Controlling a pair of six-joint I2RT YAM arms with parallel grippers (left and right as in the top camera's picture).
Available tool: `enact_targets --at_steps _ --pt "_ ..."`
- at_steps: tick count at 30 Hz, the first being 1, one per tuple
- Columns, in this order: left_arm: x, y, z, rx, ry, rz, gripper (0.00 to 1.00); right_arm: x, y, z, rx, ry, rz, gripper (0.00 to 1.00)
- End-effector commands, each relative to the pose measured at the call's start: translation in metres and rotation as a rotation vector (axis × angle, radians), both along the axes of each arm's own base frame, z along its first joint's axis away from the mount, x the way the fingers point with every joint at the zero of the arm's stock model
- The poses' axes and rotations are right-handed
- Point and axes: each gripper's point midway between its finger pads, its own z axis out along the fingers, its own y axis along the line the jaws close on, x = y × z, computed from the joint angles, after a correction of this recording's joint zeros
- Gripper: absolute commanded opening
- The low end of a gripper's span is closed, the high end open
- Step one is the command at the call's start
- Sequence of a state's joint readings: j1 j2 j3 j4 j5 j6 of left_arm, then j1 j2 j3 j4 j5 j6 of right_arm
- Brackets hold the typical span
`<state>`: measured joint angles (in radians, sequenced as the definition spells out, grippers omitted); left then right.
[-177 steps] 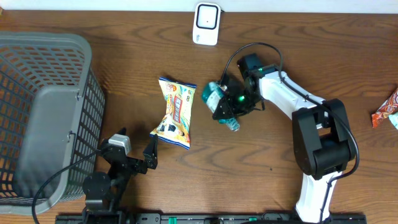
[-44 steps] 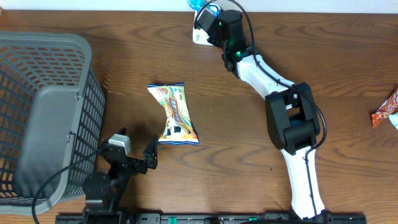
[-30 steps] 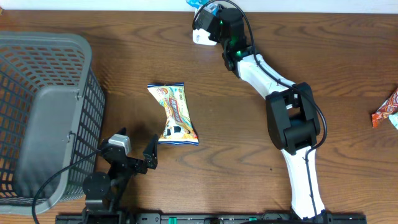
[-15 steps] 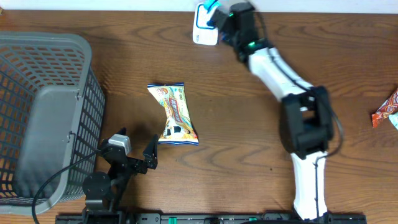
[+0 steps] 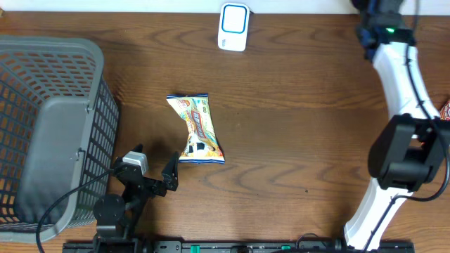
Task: Scan the item barcode
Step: 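Carry the teal bottle off the table to the right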
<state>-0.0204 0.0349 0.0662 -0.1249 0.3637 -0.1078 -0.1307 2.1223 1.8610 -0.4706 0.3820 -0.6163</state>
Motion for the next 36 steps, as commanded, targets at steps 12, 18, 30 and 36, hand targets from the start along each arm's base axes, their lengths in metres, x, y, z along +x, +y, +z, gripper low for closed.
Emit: enact_targets --at_steps 12,18,30,36 --pt "-0.001 0.0 -0.014 -0.005 0.04 0.002 0.98 -0.099 -0.146 -0.154 0.14 0.197 -0.466 0.01" --pt "-0.001 0.0 -0.014 -0.005 0.04 0.003 0.98 -0.132 -0.193 -0.157 0.117 0.144 -0.68 0.4" --pt "-0.001 0.0 -0.014 -0.005 0.04 0.003 0.98 -0.051 -0.084 -0.032 0.381 -0.171 -0.387 0.99" --pt "-0.001 0.0 -0.014 -0.005 0.04 0.003 0.98 -0.029 0.075 0.028 0.75 -0.202 -0.089 0.99"
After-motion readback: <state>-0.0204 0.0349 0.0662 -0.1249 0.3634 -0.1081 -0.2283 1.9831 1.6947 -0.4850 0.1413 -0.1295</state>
